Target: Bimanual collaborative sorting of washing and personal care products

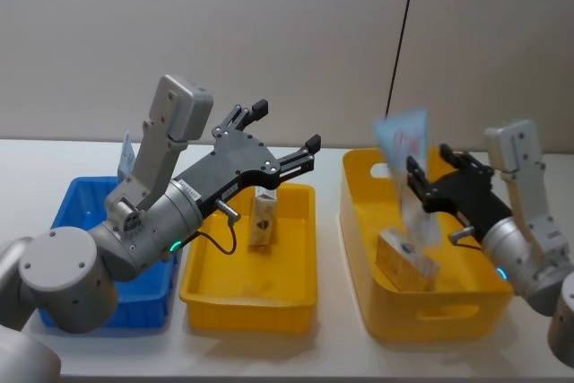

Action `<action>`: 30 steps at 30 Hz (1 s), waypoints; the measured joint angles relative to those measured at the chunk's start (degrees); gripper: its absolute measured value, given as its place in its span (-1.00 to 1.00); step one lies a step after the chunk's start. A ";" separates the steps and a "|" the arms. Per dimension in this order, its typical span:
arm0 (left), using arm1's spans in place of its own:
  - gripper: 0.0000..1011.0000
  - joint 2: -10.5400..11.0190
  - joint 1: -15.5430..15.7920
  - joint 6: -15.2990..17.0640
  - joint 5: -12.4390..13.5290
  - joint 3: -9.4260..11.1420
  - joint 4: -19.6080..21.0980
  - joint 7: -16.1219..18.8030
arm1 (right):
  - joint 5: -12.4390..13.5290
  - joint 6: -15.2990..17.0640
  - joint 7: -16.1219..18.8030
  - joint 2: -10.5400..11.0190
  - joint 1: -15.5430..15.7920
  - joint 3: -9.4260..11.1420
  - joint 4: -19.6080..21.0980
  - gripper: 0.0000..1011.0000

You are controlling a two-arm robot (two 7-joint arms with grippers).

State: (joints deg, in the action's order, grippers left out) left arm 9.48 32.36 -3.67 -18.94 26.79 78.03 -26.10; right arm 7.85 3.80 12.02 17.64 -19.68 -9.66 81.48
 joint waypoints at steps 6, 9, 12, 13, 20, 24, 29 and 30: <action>0.98 0.01 0.00 0.00 0.00 0.00 0.00 0.00 | -0.15 1.36 -1.84 0.29 1.47 1.78 0.80 0.42; 0.98 0.00 0.00 0.00 0.00 -0.01 0.00 0.00 | -0.18 1.84 -2.40 0.40 2.00 2.41 1.04 0.66; 0.98 0.00 0.00 0.00 0.00 0.00 0.00 0.00 | -0.21 2.22 -2.85 0.46 2.42 2.88 1.24 0.79; 0.98 0.00 0.00 0.00 0.00 0.00 0.00 0.00 | -0.22 2.28 -2.95 0.48 2.51 2.99 1.27 0.83; 0.98 0.00 0.00 0.00 0.00 0.00 0.00 0.00 | -0.28 2.84 -3.68 0.61 3.14 3.79 1.56 0.98; 0.98 0.00 0.00 0.00 0.00 0.00 0.00 0.00 | -0.30 3.02 -3.89 0.64 3.34 4.03 1.68 0.98; 0.98 0.00 0.00 0.00 0.00 0.00 0.00 0.00 | -0.30 3.14 -4.11 0.66 3.51 4.24 1.76 0.98; 0.98 0.00 0.00 0.00 0.00 0.00 0.00 0.00 | -0.30 3.20 -4.15 0.67 3.56 4.28 1.78 0.98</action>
State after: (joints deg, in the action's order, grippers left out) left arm 9.48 32.36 -3.68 -18.94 26.78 78.03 -26.10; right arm 7.55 7.00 7.87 18.32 -16.12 -5.38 83.26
